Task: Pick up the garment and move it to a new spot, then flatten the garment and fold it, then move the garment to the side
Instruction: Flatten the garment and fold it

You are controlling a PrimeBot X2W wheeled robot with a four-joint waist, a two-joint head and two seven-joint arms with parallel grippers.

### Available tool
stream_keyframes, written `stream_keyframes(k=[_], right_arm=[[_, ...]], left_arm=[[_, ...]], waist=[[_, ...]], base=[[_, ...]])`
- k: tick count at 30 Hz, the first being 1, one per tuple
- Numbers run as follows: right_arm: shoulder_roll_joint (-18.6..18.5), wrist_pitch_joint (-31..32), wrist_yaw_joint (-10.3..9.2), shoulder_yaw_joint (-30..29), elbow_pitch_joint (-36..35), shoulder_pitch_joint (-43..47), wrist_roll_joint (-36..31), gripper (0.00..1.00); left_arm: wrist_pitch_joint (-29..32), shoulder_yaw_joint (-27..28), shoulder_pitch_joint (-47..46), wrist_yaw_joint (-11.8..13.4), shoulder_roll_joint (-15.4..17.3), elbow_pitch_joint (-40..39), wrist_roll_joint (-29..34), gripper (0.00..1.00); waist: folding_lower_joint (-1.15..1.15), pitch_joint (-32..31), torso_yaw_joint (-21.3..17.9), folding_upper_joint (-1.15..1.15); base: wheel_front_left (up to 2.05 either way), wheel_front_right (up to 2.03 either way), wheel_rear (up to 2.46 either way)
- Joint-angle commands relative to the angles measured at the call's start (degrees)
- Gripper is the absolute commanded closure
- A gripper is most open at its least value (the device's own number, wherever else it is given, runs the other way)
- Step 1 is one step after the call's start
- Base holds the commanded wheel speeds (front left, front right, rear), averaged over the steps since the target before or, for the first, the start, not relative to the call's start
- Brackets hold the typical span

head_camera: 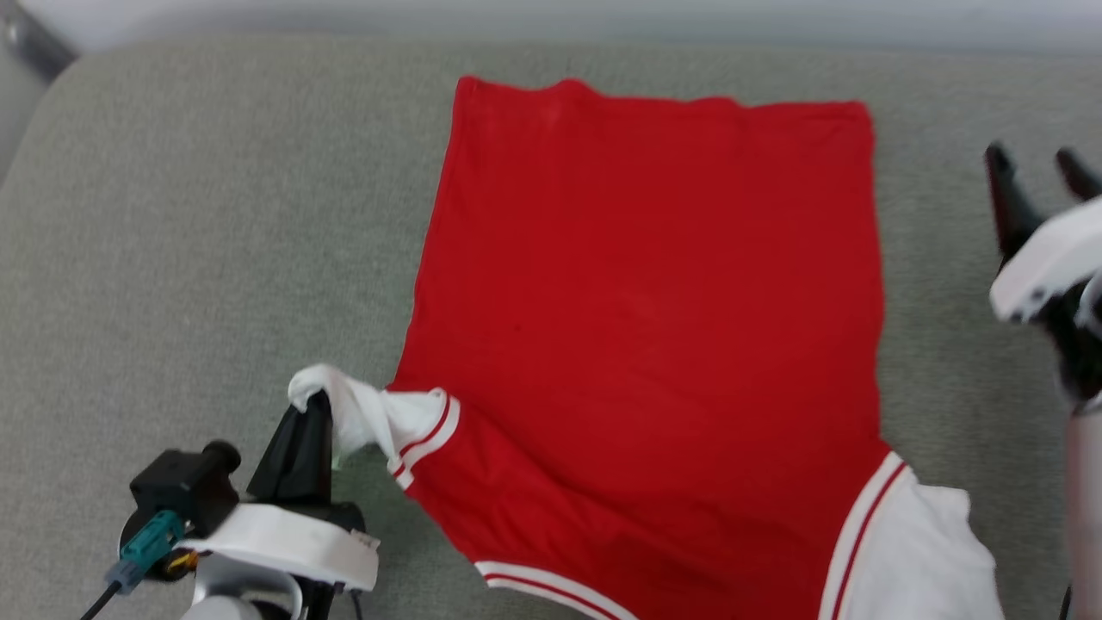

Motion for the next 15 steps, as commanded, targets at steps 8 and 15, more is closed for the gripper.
stream_keyframes(k=[8, 15], right_arm=[[-3.95, 19.09, -0.03, -0.21, 13.46, -22.09, -3.71, 0.00], [-3.60, 31.51, -0.03, -0.12, 17.46, -29.39, -6.00, 0.00]], left_arm=[[-1.84, -1.72, -7.95, -2.17, -2.36, -1.49, 1.75, 1.00], [-2.63, -2.41, -11.12, -3.53, -3.32, -1.51, 2.12, 1.00]], waist=[[-0.01, 13.31, 7.28, 0.00], [-0.01, 17.86, 8.83, 0.00]], base=[[0.00, 0.00, 0.00], [0.00, 0.00, 0.00]])
